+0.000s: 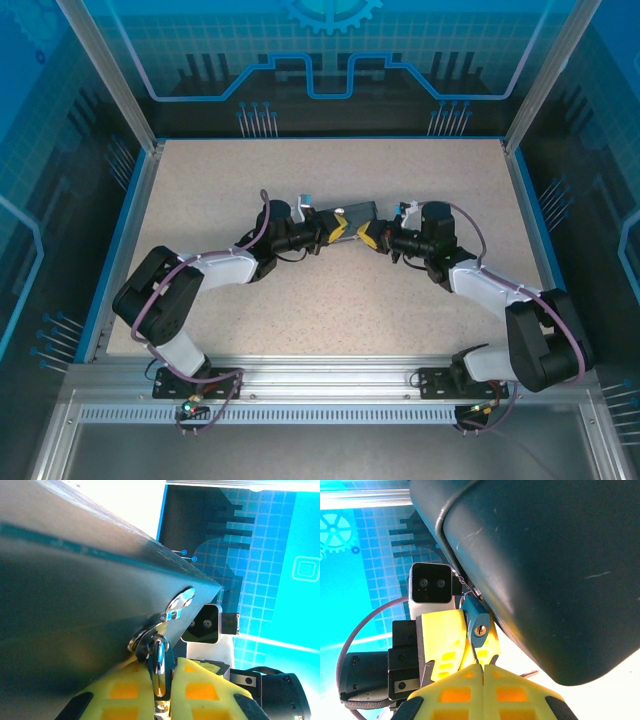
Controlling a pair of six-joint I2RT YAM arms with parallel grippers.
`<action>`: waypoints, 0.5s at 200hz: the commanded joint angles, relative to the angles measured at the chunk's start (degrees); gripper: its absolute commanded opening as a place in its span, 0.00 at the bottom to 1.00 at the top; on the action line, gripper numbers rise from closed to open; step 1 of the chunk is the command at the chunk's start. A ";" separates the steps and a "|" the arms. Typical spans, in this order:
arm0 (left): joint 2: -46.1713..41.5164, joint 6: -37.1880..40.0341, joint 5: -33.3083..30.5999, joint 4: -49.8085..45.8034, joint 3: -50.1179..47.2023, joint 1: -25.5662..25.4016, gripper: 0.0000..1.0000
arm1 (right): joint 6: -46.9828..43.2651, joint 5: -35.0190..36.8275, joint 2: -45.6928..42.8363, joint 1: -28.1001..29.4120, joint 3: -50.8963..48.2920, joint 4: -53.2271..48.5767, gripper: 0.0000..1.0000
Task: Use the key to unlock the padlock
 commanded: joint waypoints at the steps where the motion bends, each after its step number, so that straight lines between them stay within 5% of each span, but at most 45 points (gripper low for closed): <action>1: -0.76 0.18 1.21 5.21 1.50 -0.37 0.00 | -0.70 0.89 1.00 0.45 -0.04 0.82 0.00; 100: -0.33 -0.03 1.51 5.47 1.47 -0.53 0.00 | -0.07 0.73 3.39 0.70 2.31 2.28 0.00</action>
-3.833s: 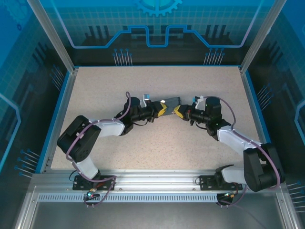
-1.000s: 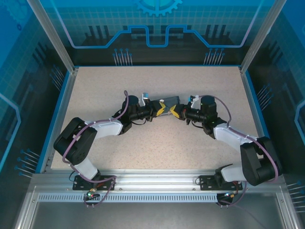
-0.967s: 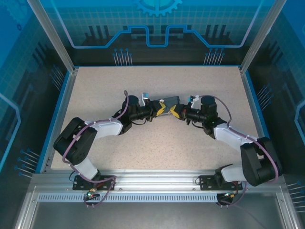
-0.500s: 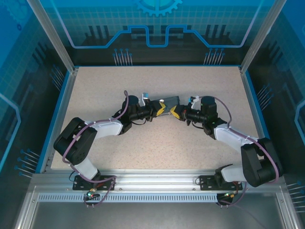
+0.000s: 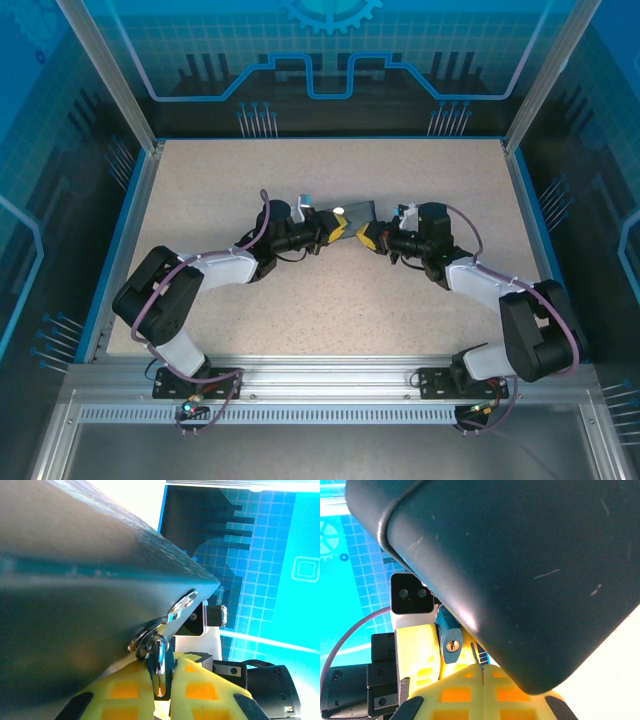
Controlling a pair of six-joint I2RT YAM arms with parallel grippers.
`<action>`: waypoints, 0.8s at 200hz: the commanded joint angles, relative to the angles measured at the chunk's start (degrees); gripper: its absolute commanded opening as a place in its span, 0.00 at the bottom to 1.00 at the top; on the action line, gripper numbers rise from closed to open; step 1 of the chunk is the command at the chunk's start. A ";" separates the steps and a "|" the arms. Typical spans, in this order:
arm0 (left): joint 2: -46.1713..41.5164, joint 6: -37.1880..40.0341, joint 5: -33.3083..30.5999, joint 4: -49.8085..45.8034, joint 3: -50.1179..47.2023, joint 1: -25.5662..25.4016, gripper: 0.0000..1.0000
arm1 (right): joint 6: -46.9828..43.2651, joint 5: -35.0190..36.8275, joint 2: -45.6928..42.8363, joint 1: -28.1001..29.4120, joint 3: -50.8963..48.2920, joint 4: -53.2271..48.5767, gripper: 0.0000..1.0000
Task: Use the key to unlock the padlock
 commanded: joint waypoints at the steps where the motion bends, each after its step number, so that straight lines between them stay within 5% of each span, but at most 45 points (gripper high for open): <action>1: -0.32 0.01 1.53 5.41 1.51 -0.54 0.00 | -0.07 0.08 0.35 0.70 1.98 1.76 0.00; 160: 0.48 0.46 1.15 5.76 0.90 -0.61 0.00 | -0.98 0.34 -2.45 0.46 1.01 -0.62 0.00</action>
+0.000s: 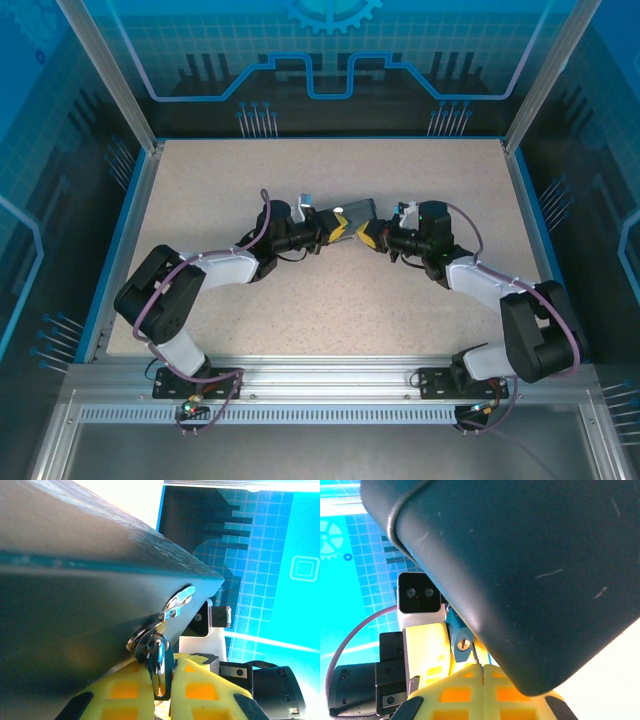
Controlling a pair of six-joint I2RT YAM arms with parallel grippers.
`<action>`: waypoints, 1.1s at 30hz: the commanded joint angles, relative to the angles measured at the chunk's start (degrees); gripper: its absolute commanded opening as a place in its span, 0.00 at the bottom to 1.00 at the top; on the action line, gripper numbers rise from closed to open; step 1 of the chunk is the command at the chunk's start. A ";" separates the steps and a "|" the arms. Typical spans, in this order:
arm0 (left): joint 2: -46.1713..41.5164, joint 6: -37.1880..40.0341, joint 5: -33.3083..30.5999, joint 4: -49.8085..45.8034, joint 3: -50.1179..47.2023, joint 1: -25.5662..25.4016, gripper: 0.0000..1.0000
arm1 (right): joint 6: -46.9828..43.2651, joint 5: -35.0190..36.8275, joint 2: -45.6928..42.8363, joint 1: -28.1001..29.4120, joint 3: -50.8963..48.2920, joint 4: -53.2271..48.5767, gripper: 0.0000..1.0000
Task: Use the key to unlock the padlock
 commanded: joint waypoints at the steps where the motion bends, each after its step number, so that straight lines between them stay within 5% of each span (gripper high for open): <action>1: -0.18 0.40 1.13 4.51 0.87 -0.62 0.00 | -0.96 0.06 -1.89 0.46 0.38 -0.37 0.00; 33: -0.43 -0.01 1.02 4.80 0.66 -0.72 0.00 | -0.97 0.18 0.69 0.10 2.39 0.43 0.00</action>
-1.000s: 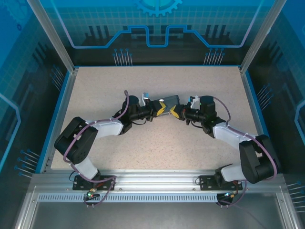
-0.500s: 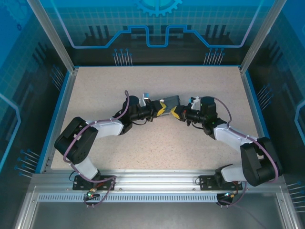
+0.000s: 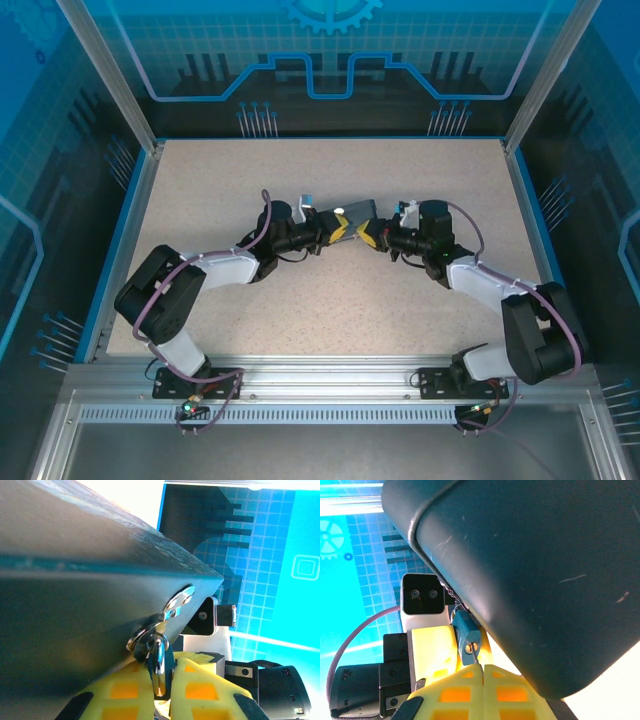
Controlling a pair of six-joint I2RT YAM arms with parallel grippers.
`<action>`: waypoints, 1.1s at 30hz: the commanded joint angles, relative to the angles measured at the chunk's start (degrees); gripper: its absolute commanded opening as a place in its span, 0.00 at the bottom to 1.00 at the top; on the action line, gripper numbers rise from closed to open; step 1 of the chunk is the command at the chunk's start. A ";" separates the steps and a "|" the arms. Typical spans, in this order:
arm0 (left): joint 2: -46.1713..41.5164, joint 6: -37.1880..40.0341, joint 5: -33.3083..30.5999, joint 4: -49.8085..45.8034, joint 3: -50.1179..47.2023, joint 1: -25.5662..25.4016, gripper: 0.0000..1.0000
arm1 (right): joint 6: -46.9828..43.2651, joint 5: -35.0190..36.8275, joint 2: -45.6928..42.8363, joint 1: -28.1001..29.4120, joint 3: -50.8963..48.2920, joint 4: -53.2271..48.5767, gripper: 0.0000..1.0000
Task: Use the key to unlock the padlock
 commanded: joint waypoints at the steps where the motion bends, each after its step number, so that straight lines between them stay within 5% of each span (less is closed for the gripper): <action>1: -0.45 -0.02 1.15 4.84 0.67 -0.37 0.00 | -0.40 0.01 0.94 0.17 1.91 1.06 0.00; 15: 0.86 -0.41 1.56 5.47 1.73 -1.34 0.00 | -0.67 -0.02 3.56 1.21 3.71 1.82 0.00; 23: 0.69 -0.65 1.39 5.62 1.59 -1.49 0.00 | -10.86 2.79 2.08 1.82 6.14 -9.74 0.00; 33: 0.34 -0.92 1.28 5.74 1.70 -1.66 0.00 | -15.39 4.79 4.36 3.07 6.17 -10.23 0.00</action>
